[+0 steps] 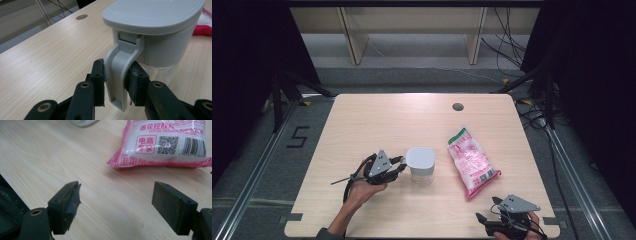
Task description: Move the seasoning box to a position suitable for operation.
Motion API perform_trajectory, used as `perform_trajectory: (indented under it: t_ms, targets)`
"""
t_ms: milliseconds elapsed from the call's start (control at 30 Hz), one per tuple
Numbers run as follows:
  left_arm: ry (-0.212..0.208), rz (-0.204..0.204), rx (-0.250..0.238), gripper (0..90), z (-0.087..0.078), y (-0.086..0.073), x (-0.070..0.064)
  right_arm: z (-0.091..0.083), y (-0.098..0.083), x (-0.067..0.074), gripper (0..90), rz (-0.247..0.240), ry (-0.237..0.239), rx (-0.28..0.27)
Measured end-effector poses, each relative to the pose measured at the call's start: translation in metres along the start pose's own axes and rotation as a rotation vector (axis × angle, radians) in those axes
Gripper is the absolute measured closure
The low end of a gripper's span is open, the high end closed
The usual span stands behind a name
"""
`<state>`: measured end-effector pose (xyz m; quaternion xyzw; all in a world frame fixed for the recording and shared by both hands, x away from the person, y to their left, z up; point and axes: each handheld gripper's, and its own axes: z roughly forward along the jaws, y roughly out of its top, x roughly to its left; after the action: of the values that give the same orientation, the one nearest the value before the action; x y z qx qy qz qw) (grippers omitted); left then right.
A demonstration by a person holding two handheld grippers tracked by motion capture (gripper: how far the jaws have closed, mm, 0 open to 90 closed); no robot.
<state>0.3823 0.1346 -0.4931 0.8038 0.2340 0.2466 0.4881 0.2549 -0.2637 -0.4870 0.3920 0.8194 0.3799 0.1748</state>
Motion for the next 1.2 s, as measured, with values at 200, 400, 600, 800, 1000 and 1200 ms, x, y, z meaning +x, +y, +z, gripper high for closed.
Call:
perform_trajectory:
  t_ms: [200,400,600,800,1000,1200]
  targets:
    - [-0.01,-0.011,0.003,68.8,-0.001,0.001,-0.002,0.001,0.0,0.0,23.5,-0.005,0.022,-0.002]
    - [0.001,-0.013,0.016,68.7,0.0,0.004,-0.007,-0.001,0.0,0.0,23.5,0.001,-0.002,0.0]
    - [-0.013,-0.028,0.011,68.6,0.004,0.003,-0.006,0.0,0.0,-0.001,23.5,0.0,0.018,-0.003]
    - [-0.019,-0.042,0.002,58.5,-0.004,0.006,-0.004,-0.001,0.0,-0.001,23.5,-0.005,0.004,-0.011]
    - [-0.054,-0.132,0.014,43.9,-0.016,0.008,-0.001,-0.001,-0.001,-0.003,23.4,-0.004,0.006,-0.011]
    - [-0.065,-0.145,0.025,36.0,-0.026,0.014,0.001,-0.003,-0.001,-0.003,23.1,0.027,0.0,-0.011]
